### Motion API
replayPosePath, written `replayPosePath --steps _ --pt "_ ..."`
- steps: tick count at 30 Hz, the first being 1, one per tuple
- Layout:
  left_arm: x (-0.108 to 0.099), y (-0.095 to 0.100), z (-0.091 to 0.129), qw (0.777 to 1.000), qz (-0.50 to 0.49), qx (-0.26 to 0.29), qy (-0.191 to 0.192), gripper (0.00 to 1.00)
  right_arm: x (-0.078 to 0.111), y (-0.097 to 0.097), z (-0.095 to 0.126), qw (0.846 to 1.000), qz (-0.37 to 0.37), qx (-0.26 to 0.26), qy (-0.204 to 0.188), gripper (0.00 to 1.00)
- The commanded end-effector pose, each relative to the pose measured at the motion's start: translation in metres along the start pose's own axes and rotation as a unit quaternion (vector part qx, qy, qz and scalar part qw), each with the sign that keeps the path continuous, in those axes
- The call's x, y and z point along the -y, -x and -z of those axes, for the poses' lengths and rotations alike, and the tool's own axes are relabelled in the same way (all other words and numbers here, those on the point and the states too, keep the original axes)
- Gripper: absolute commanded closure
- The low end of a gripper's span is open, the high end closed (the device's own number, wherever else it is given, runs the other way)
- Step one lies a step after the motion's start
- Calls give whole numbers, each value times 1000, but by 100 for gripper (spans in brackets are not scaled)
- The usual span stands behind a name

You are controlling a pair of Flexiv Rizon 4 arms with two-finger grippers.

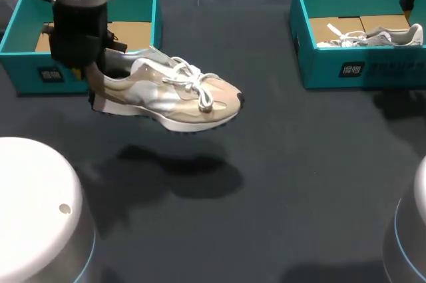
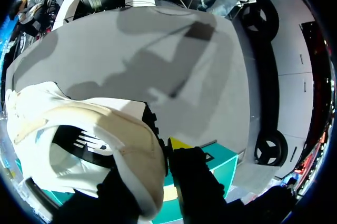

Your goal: Take the shoe out of the shoebox, open the shoe tongue, remove and reinsert the insole, then place the shoe into the shoebox

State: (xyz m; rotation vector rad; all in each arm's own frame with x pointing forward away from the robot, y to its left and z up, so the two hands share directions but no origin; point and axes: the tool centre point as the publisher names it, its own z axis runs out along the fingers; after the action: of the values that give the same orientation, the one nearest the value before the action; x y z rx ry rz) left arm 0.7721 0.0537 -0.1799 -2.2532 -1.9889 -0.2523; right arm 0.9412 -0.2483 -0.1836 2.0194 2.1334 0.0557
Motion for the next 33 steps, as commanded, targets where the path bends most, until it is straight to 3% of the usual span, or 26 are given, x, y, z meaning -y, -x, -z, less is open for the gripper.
replayPosePath --steps 1,9,23,27,33 --pt "7 19 -16 998 1 -3 66 100 1 0 0 1000 0 1 1 0" --pt "9 53 -38 999 6 -13 49 100 1 0 0 1000 0 1 1 0" --pt "9 53 -38 999 6 -13 49 100 1 0 0 1000 0 1 1 0" --pt "10 67 -45 999 26 -28 26 100 1 0 0 1000 0 1 1 0" --pt "10 96 -63 999 17 -30 31 100 1 0 0 1000 0 1 1 0"
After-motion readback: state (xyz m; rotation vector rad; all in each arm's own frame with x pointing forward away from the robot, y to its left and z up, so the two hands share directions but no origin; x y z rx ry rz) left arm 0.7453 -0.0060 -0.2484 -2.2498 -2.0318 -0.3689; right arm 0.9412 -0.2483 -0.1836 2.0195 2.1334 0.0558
